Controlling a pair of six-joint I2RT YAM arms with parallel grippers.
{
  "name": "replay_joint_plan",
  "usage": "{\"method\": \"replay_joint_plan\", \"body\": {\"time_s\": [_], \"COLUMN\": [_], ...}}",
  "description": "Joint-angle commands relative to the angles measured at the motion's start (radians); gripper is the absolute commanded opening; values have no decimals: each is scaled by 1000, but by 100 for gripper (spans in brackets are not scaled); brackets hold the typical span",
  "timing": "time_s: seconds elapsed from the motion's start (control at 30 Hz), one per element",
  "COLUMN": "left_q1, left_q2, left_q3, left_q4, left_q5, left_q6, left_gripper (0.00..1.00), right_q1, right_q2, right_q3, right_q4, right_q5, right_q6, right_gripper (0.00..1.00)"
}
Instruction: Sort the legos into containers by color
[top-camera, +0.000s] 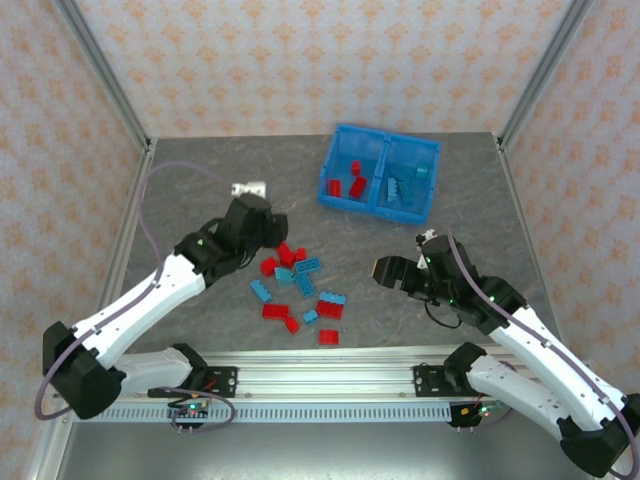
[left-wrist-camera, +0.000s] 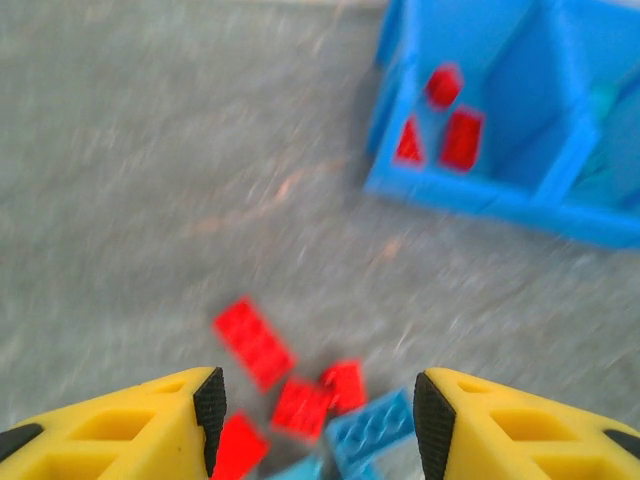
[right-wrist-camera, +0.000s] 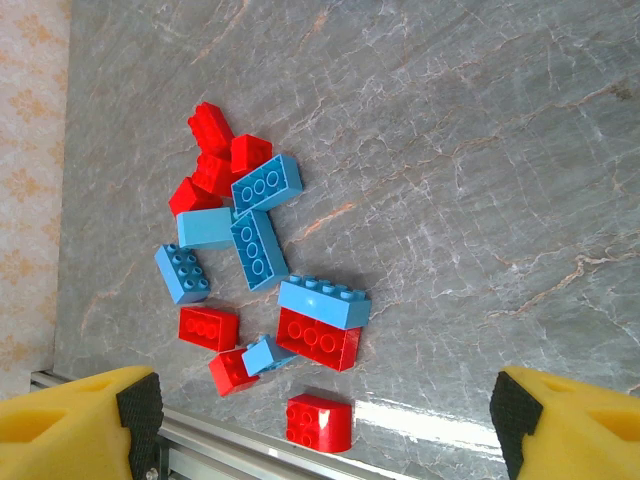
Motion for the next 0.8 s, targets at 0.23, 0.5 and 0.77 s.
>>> {"method": "replay_joint_plan", "body": {"time_s": [0.23, 0.5, 0.77], "left_q1": [7, 19, 31], "left_q2": [-22, 56, 187], "left_q3": [-282, -336, -364], "left_q4": [-40, -4, 66], "left_q5": [177, 98, 109], "left_q6": [-366, -397, -393], "left_gripper": [63, 63, 54], "right_q1": [8, 7, 7], "right_q2": [30, -17, -17], "right_q3": [-20, -26, -26], "right_q4": [71, 17, 17], "right_q5": [-27, -10, -6], "right_q6": [23, 21, 26], "right_gripper": [87, 87, 87]}}
